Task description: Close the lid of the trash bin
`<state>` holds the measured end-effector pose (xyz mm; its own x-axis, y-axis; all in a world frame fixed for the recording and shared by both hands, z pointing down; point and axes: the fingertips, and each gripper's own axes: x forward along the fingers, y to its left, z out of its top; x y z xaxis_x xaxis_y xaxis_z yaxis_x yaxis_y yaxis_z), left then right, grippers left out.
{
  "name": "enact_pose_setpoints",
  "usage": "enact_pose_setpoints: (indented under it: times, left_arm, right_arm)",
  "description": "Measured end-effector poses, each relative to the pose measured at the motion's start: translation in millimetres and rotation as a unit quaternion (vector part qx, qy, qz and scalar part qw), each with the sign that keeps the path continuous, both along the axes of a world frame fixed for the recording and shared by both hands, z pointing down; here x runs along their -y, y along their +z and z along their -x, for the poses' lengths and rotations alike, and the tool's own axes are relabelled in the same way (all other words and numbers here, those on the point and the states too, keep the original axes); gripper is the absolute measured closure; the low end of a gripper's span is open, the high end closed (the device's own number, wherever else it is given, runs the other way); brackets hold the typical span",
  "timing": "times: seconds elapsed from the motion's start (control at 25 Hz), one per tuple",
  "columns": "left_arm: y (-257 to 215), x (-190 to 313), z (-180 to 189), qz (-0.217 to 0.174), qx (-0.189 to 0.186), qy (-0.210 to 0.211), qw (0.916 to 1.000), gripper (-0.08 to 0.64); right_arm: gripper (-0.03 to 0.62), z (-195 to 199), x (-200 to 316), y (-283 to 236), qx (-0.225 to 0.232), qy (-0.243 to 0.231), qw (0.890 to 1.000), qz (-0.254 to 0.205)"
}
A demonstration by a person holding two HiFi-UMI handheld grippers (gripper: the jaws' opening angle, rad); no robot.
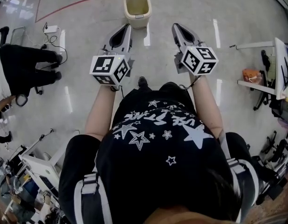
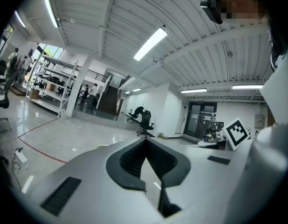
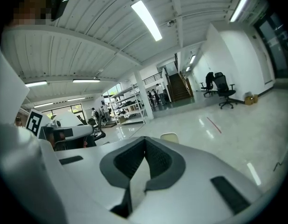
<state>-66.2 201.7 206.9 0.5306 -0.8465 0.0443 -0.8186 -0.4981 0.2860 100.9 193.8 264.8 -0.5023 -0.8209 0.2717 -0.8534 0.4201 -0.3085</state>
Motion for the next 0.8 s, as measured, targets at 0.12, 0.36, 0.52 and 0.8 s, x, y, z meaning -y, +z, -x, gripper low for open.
enact_pose_setpoints:
  times: [0.12, 0.36, 0.52, 0.8]
  left_arm:
    - [1.5, 11.2, 7.3, -0.002, 0.001, 0.005, 1.0000, 0.549]
    - [6.3, 30.6, 10.2, 0.005, -0.004, 0.002, 1.0000, 0.549]
    - [9.1, 46.7, 12.6, -0.002, 0.002, -0.005, 1.0000, 0.549]
    - [8.5, 106.7, 20.4, -0.006, 0.006, -0.031, 0.9995, 0.549]
  right_arm:
    - [0.586, 8.8, 9.8, 1.1, -0.003, 0.002, 1.000, 0.002]
    - [0.586, 14.3, 34.5, -0.9, -0.004, -0.002, 1.000, -0.002]
    - [0.586, 17.8, 62.8, 4.7, 0.002, -0.009, 1.000, 0.003]
    - [0.586, 40.0, 137.5, -4.0, 0.006, -0.045, 0.999, -0.011]
